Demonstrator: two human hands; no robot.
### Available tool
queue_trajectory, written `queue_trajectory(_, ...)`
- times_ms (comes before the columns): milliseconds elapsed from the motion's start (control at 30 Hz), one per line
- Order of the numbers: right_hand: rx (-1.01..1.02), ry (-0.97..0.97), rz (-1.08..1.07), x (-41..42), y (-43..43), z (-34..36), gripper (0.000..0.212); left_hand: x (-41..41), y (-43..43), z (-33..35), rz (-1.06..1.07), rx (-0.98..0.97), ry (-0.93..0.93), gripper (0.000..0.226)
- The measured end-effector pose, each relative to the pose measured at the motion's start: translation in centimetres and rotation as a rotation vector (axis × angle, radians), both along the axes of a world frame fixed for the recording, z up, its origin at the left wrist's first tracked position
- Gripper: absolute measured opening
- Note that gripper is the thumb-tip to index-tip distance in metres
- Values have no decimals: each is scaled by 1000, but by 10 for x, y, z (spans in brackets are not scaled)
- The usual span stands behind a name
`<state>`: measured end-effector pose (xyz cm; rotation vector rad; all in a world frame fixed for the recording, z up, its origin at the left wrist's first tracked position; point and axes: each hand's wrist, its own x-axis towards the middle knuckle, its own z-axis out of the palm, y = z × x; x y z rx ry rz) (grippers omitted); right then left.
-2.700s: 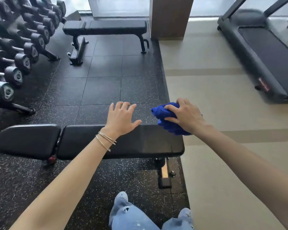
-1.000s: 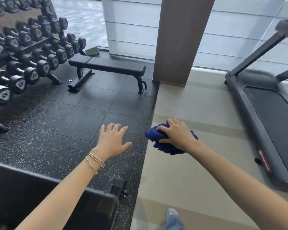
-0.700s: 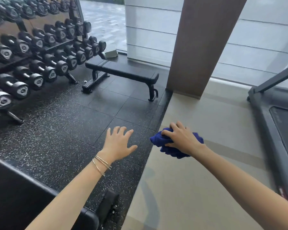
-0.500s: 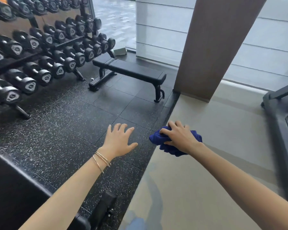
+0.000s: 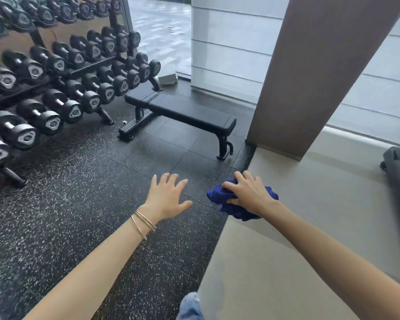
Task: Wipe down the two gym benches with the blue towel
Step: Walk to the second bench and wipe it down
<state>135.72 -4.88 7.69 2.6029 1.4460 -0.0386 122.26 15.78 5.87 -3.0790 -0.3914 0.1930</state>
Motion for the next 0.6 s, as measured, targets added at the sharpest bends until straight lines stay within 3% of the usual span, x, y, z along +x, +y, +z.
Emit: queue_trajectory(600,-57,114,-15,232,139,-40,34,216,139,-30,28,-30,46,65)
